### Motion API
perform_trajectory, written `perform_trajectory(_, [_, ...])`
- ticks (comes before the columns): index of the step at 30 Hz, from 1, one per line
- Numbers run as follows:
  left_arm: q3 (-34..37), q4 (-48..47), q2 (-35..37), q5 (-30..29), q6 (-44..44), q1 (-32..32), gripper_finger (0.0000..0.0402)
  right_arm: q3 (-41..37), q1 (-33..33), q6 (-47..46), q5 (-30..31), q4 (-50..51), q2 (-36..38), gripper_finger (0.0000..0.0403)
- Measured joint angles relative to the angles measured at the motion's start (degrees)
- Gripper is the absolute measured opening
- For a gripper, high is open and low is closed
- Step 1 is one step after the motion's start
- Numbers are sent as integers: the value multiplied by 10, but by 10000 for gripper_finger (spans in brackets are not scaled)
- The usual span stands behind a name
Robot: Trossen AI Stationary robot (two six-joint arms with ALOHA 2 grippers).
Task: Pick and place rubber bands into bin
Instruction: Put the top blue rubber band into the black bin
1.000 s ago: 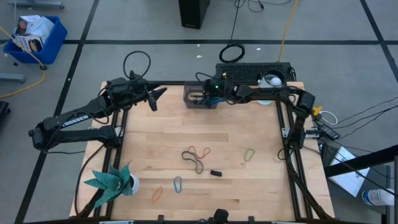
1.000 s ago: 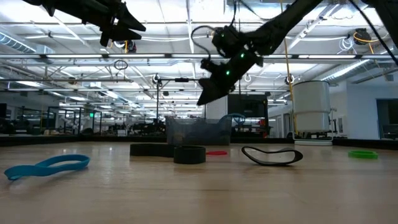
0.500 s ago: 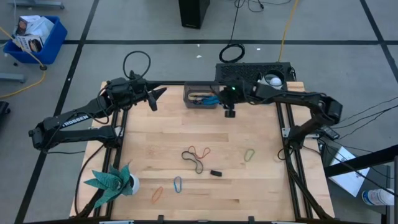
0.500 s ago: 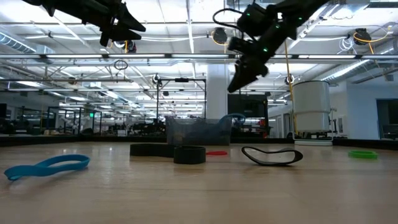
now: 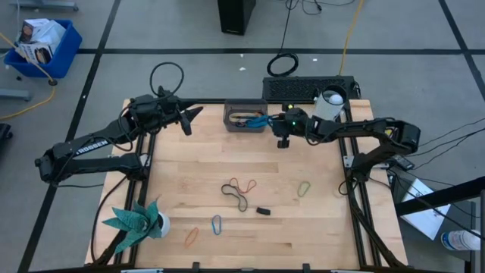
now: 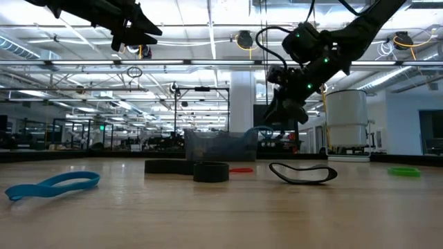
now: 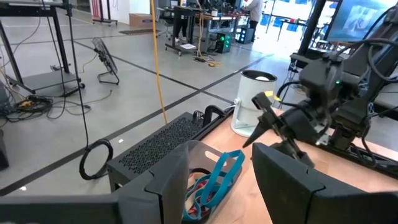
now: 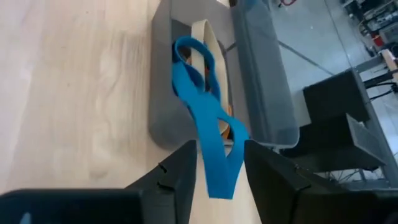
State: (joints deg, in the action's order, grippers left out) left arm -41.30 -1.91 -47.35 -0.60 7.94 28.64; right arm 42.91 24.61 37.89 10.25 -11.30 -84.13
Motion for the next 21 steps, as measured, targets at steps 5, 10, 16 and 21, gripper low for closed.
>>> perform_trajectory(5, [0, 0, 0, 0, 0, 0, 184, -2, 0, 8, 1, -12, -14, 117])
perform_trajectory(10, [0, 0, 0, 0, 0, 0, 184, -2, 1, 14, 4, -20, -42, 109])
perform_trajectory(16, [0, 0, 0, 0, 0, 1, 184, -2, 2, 48, 87, -56, -58, 91])
perform_trajectory(21, [0, 0, 0, 0, 0, 1, 184, -2, 5, 48, 91, -66, -58, 61])
